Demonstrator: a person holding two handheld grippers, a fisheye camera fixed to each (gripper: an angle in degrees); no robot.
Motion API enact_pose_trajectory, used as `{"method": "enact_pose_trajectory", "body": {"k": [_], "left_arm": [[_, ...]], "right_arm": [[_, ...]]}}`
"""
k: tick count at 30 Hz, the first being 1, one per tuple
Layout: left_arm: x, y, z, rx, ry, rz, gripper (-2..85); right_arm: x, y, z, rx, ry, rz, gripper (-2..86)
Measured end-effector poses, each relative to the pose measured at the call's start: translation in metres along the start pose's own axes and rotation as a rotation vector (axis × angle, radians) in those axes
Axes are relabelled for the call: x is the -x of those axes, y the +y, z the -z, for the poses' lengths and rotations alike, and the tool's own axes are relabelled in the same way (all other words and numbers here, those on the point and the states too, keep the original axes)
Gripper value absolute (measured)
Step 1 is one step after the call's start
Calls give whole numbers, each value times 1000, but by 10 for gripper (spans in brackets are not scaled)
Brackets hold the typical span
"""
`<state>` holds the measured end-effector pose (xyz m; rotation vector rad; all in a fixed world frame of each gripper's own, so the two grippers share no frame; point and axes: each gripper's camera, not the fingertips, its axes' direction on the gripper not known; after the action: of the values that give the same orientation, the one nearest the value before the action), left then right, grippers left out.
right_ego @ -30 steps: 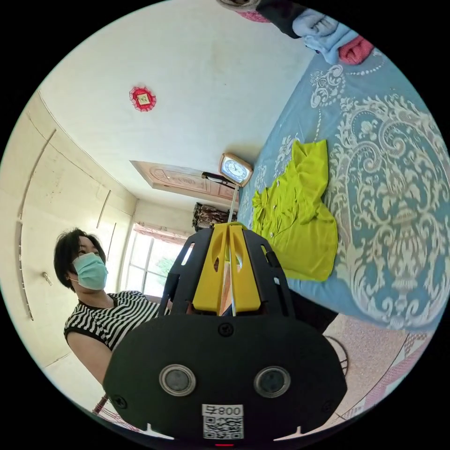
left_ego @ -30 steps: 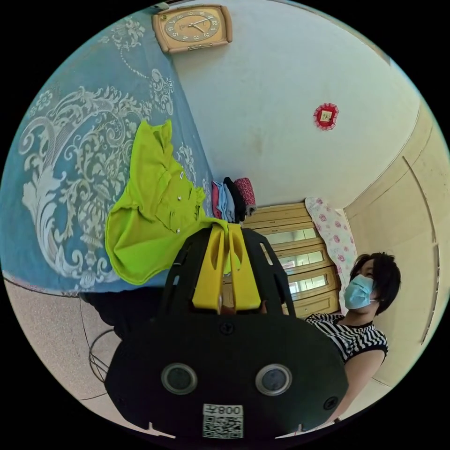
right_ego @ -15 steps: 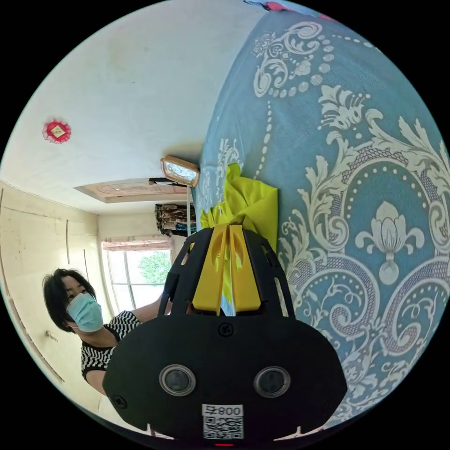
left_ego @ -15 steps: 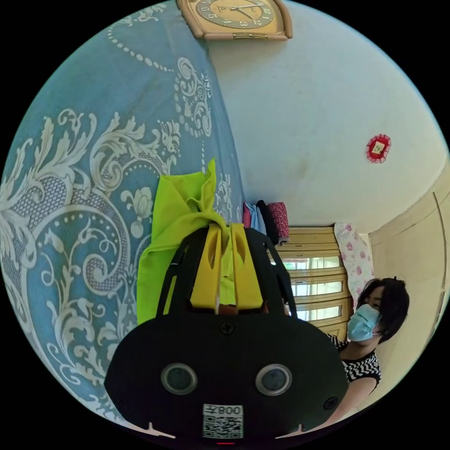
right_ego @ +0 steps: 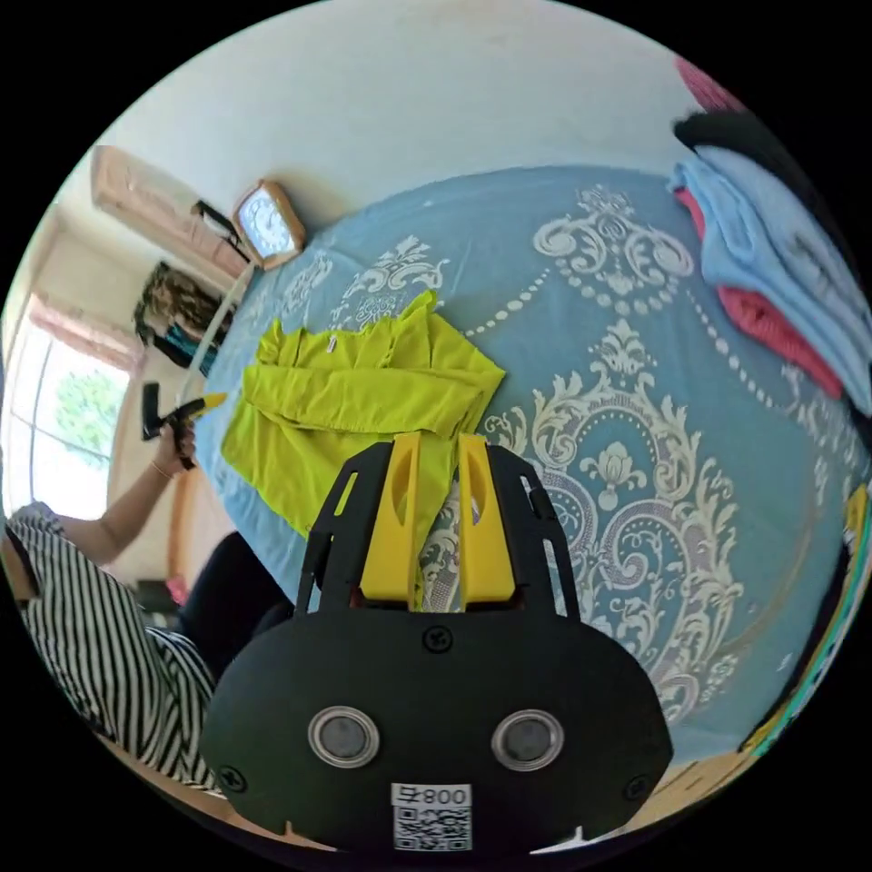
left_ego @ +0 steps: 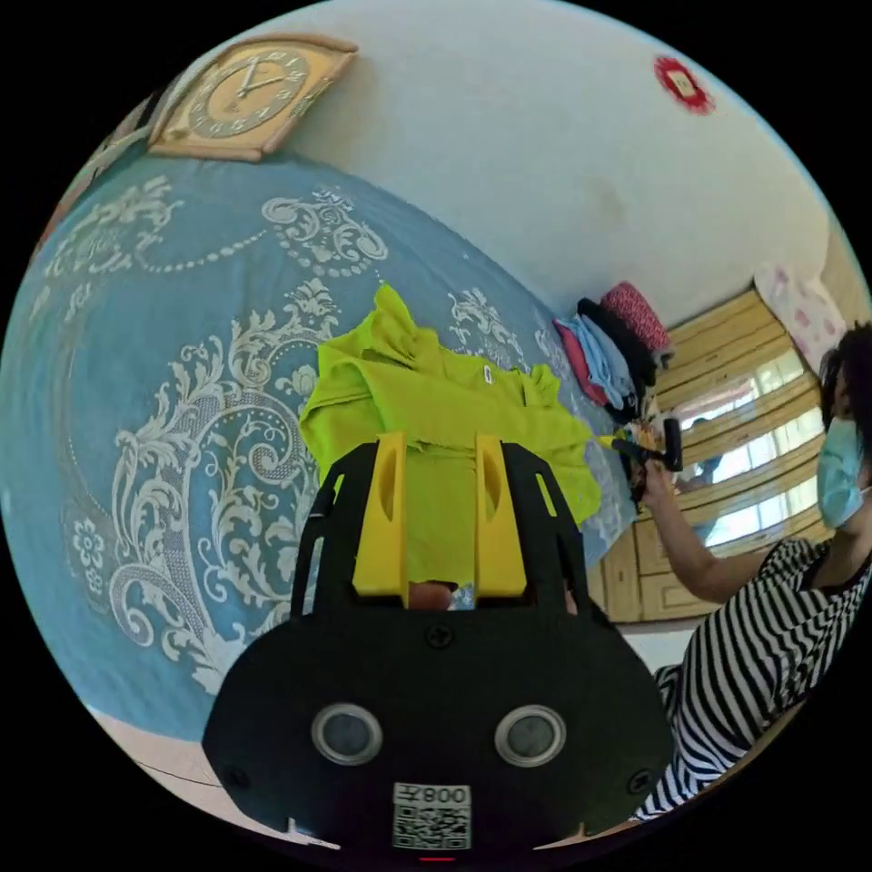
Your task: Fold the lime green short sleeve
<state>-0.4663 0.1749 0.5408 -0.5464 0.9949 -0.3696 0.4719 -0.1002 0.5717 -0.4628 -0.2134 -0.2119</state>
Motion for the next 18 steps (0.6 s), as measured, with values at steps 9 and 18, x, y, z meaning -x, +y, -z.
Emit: {"method": "enact_pose_trajectory", "body": {"k": [9,18], "left_arm": [[-149,-34,-70,257,-411,-485,115],[-221,-53,-109,359,-591,-688,73]], "right_arm": [[173,-39,-45,137,624,583,59],[235,-70,-76,250,705,770,48]]}}
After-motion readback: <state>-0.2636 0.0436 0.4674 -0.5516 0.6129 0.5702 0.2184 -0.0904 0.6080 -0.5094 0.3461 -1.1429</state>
